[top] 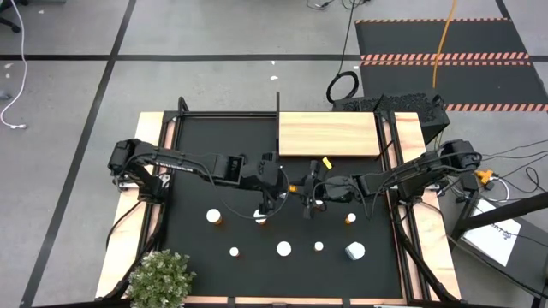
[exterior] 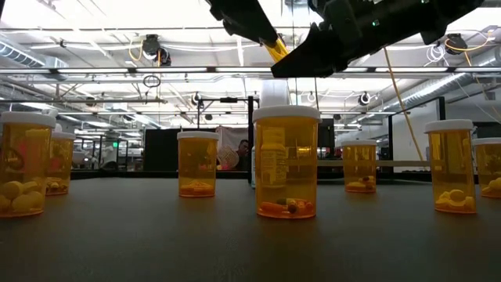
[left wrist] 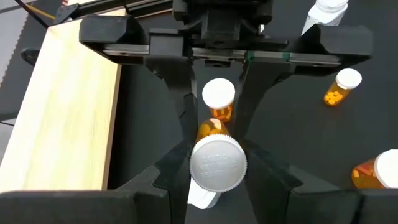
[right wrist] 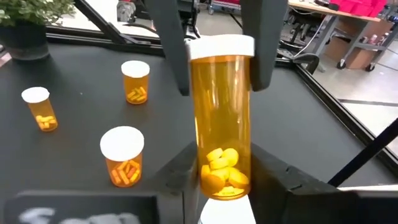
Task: Pick and place medicine bottles onto shelf by color
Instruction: Put the small orange pill bottle on the shelf
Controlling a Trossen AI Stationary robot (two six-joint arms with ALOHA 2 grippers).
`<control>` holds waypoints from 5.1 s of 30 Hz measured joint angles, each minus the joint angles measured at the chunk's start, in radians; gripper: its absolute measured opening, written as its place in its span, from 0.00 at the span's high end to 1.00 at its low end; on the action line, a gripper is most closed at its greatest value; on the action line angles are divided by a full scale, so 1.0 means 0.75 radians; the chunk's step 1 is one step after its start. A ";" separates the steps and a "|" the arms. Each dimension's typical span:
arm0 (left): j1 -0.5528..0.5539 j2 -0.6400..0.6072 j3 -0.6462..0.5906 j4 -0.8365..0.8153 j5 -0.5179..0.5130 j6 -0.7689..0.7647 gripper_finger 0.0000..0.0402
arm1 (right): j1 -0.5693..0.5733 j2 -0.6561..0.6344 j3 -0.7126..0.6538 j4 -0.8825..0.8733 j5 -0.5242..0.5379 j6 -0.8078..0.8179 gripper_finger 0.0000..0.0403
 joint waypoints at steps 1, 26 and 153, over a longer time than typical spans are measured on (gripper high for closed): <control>-0.002 0.000 0.000 0.000 0.000 0.000 0.64 | 0.000 0.000 0.000 0.001 0.000 -0.002 0.76; -0.107 -0.130 -0.013 -0.016 -0.327 -0.024 0.31 | 0.012 -0.185 -0.032 -0.117 -0.035 0.012 0.75; 0.107 0.218 -0.346 1.589 0.303 -0.028 0.47 | 0.021 -0.438 -0.469 0.634 -0.068 -0.014 0.75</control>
